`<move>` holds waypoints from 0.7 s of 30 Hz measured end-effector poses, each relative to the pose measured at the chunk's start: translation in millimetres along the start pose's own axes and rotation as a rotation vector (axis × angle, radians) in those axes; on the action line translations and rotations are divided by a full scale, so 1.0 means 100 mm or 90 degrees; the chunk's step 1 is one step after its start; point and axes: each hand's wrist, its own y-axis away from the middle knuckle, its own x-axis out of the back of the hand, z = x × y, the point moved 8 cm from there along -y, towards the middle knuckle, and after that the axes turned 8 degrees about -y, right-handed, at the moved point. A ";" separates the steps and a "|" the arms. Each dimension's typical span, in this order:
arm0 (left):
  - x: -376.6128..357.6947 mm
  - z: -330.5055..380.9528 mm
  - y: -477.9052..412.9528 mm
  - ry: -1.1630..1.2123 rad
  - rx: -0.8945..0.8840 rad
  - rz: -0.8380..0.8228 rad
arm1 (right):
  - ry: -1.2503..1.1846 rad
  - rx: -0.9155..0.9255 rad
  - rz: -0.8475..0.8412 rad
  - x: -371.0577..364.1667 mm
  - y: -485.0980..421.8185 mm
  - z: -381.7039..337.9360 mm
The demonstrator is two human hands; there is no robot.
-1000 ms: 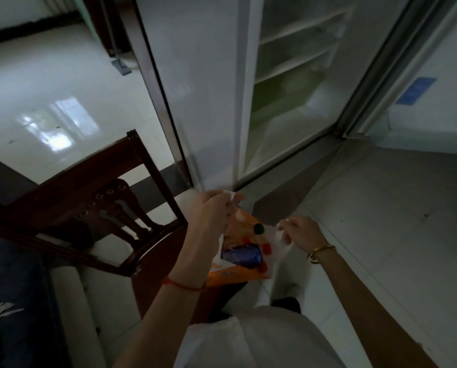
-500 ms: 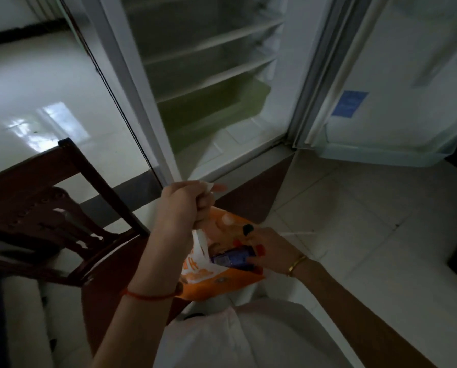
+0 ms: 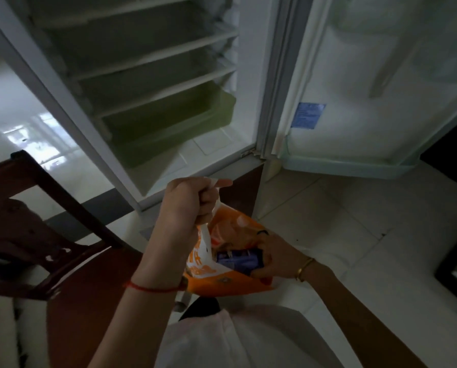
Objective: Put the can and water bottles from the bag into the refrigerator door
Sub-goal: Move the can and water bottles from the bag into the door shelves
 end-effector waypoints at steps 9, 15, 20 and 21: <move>-0.61 0.28 -0.35 0.023 0.013 -0.054 | -0.111 -0.033 0.224 1.01 0.25 0.16; -0.90 0.51 -0.60 0.072 0.017 -0.121 | -0.171 0.011 0.333 1.53 0.24 0.05; -1.07 0.67 -0.79 0.116 0.043 -0.174 | -0.148 0.051 0.433 2.11 0.28 -0.20; -1.11 0.69 -0.84 0.113 0.044 -0.181 | -0.135 0.061 0.462 2.25 0.32 -0.27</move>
